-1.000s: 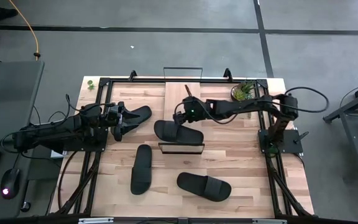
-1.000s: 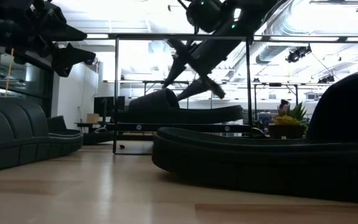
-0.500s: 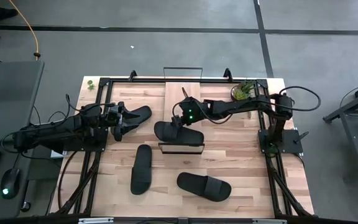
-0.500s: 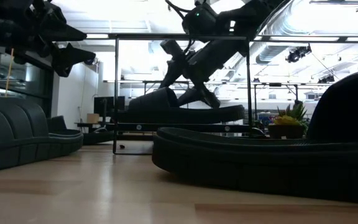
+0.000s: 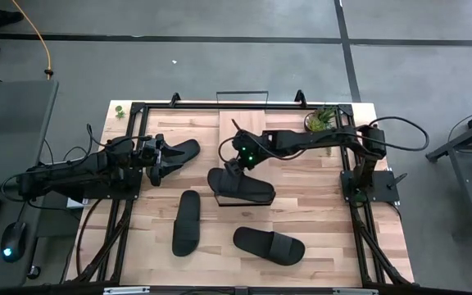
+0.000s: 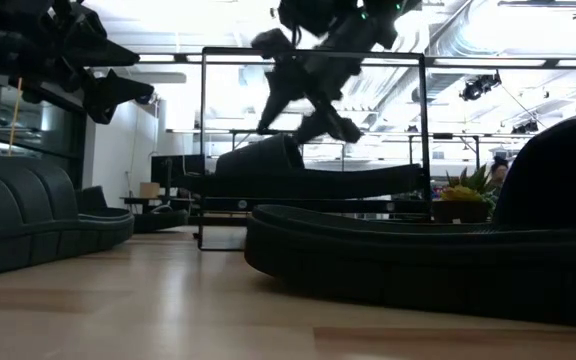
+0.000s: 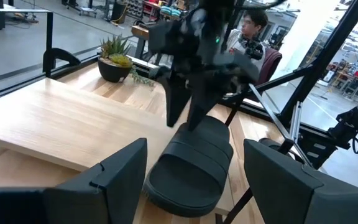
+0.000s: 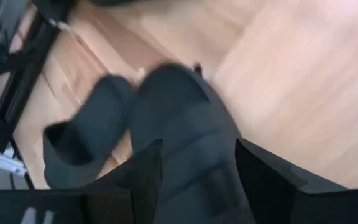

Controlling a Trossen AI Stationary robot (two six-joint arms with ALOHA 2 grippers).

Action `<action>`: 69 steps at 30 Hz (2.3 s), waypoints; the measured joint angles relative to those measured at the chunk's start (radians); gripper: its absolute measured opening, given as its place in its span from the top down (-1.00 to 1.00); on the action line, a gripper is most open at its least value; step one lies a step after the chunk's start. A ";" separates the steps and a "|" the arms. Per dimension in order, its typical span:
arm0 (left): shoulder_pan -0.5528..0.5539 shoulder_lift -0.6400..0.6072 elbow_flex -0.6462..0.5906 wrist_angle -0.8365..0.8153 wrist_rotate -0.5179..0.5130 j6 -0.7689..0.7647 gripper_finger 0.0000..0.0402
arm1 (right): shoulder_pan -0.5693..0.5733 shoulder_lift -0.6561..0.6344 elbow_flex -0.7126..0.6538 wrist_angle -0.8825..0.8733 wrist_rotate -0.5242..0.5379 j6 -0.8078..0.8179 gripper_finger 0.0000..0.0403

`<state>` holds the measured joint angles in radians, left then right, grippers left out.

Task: Pick and place slides into the shelf
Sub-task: Put the top right black slipper on the shelf

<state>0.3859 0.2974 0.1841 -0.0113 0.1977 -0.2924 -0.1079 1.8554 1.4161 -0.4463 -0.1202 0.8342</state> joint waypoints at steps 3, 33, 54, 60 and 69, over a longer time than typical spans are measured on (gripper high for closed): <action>0.000 0.000 0.000 -0.002 0.000 0.000 -0.25 | 0.001 0.000 0.022 -0.006 0.047 -0.008 0.06; 0.000 0.000 0.000 -0.007 -0.002 0.000 -0.25 | 0.065 0.020 0.028 0.057 -0.147 0.018 0.06; 0.000 0.000 0.000 -0.015 -0.007 0.000 -0.25 | 0.026 0.052 0.028 0.018 -0.057 0.022 0.06; 0.000 0.000 0.000 -0.015 -0.008 0.000 -0.25 | 0.035 0.051 0.028 0.026 -0.140 0.021 0.06; 0.000 0.000 0.000 -0.015 -0.007 0.001 -0.25 | 0.024 0.050 0.028 0.025 -0.006 -0.006 0.06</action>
<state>0.3859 0.2974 0.1843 -0.0261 0.1902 -0.2918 -0.0836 1.9057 1.4445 -0.4211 -0.1263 0.8278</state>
